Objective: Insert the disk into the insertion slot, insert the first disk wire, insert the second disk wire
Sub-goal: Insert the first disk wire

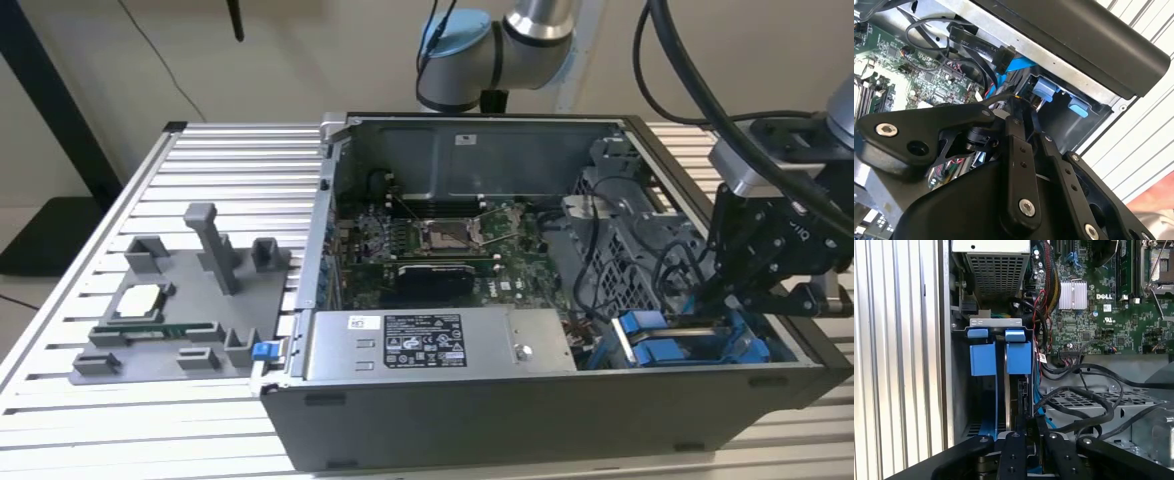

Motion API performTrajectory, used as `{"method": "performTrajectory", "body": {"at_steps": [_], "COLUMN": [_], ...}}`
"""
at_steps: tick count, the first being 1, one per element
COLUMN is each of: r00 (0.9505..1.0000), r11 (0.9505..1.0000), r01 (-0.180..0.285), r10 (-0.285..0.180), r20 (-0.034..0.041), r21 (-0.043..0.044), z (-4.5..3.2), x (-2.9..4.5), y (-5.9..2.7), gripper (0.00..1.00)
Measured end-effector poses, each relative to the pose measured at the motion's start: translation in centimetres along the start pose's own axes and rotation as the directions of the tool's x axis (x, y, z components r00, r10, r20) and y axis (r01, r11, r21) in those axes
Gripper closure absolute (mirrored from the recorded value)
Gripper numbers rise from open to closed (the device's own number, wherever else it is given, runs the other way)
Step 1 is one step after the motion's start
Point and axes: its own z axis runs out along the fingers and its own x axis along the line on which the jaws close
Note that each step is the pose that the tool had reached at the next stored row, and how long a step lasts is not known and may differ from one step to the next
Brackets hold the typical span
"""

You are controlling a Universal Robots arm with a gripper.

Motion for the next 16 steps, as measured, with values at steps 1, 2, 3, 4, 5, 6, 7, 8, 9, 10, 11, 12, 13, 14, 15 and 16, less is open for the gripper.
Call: {"method": "performTrajectory", "body": {"at_steps": [1, 2, 3, 4, 5, 6, 7, 8, 9, 10, 11, 12, 13, 14, 15, 16], "r00": [1.0, 1.0, 1.0, 1.0, 1.0, 1.0, 1.0, 1.0, 1.0, 1.0, 1.0, 1.0, 1.0, 1.0, 1.0, 1.0], "r11": [1.0, 1.0, 1.0, 1.0, 1.0, 1.0, 1.0, 1.0, 1.0, 1.0, 1.0, 1.0, 1.0, 1.0, 1.0, 1.0], "r01": [0.0, 0.0, 0.0, 0.0, 0.0, 0.0, -0.001, -0.001, -0.001, -0.001, -0.001, -0.001, -0.001, 0.0, 0.0, 0.0], "r10": [0.0, 0.0, 0.0, 0.0, 0.0, 0.0, 0.001, 0.001, 0.001, 0.001, 0.001, 0.001, 0.001, 0.0, 0.0, 0.0], "r20": [0.0, 0.0001, 0.0002, 0.0003, -0.0003, -0.0004, -0.0003, -0.0004, -0.0006, -0.0006, 0.0002, 0.0013, 0.0026, 0.0036, 0.0044, 0.005], "r21": [-0.0003, -0.001, -0.0022, -0.0039, -0.0062, -0.0077, -0.008, -0.0081, -0.0081, -0.0082, -0.0083, -0.0084, -0.0084, -0.0083, -0.0083, -0.0083], "z": [0.01, 0.02, 0.02, 0.02, 0.0, -0.01, 0.0, 0.03, 0.07, 0.1, 0.11, 0.12, 0.13, 0.14, 0.16, 0.16], "x": [0.0, 0.01, 0.07, 0.13, 0.2, 0.23, 0.23, 0.24, 0.24, 0.25, 0.26, 0.25, 0.25, 0.24, 0.24, 0.25], "y": [0.0, 0.0, 0.0, -0.01, -0.02, -0.02, -0.02, -0.02, -0.02, -0.02, -0.03, -0.03, -0.04, -0.05, -0.05, -0.06], "gripper": [1.0, 1.0, 1.0, 1.0, 1.0, 1.0, 1.0, 1.0, 1.0, 1.0, 1.0, 1.0, 1.0, 1.0, 1.0, 1.0]}}
